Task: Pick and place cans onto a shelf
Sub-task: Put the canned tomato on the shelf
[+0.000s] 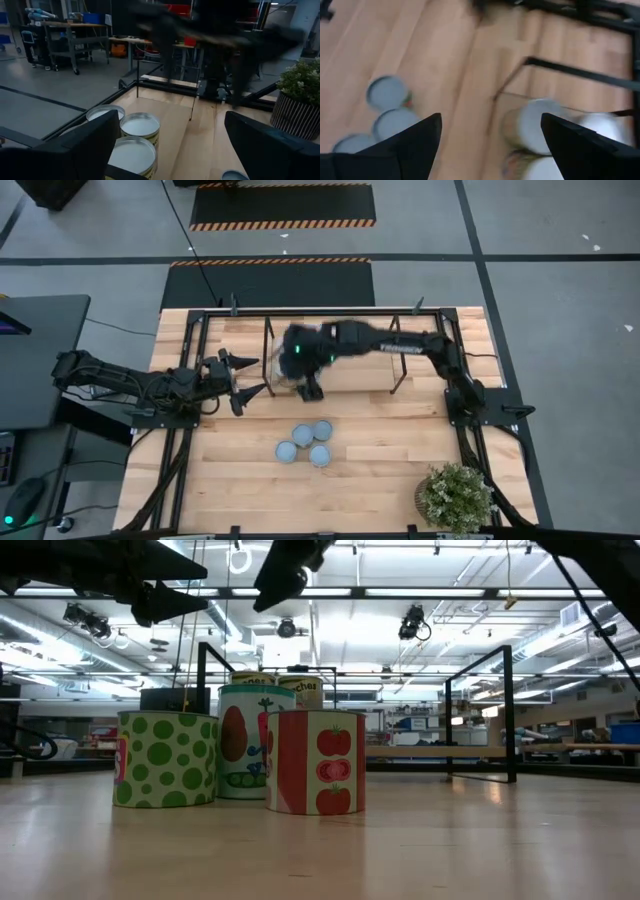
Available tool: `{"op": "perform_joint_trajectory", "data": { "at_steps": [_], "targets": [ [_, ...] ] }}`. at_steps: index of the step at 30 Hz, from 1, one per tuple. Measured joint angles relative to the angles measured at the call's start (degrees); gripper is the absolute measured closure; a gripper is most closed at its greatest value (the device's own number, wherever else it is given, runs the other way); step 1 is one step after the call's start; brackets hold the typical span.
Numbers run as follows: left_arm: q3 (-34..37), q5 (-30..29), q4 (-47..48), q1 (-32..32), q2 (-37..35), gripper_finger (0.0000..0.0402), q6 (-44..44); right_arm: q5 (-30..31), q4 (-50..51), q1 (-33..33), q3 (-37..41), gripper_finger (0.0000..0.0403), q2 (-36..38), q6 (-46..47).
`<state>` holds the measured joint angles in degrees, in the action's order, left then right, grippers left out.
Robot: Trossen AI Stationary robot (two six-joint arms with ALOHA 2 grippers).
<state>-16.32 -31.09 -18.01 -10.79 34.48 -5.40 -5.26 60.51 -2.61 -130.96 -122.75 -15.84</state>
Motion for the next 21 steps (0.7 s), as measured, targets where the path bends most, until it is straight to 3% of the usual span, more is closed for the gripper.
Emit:
{"op": "perform_joint_trajectory", "data": {
  "at_steps": [5,11,16,21],
  "targets": [
    [0.0,0.02,0.5,0.0,0.0,0.0031,-2.44,3.76,-2.1,6.61,7.14,0.0055,0.08,1.28],
    [0.0,0.04,1.81,0.0,0.0,0.0031,-3.46,3.93,-11.11,11.07,16.86,0.0055,0.05,2.09],
    [0.0,0.04,3.15,0.0,0.0,0.0031,-4.6,3.87,-18.27,12.33,19.9,0.0055,0.05,0.52],
    [0.0,0.07,4.08,0.0,0.0,0.0031,-6.02,2.91,-18.78,14.04,19.96,0.0055,0.05,1.08]
  ]
}}
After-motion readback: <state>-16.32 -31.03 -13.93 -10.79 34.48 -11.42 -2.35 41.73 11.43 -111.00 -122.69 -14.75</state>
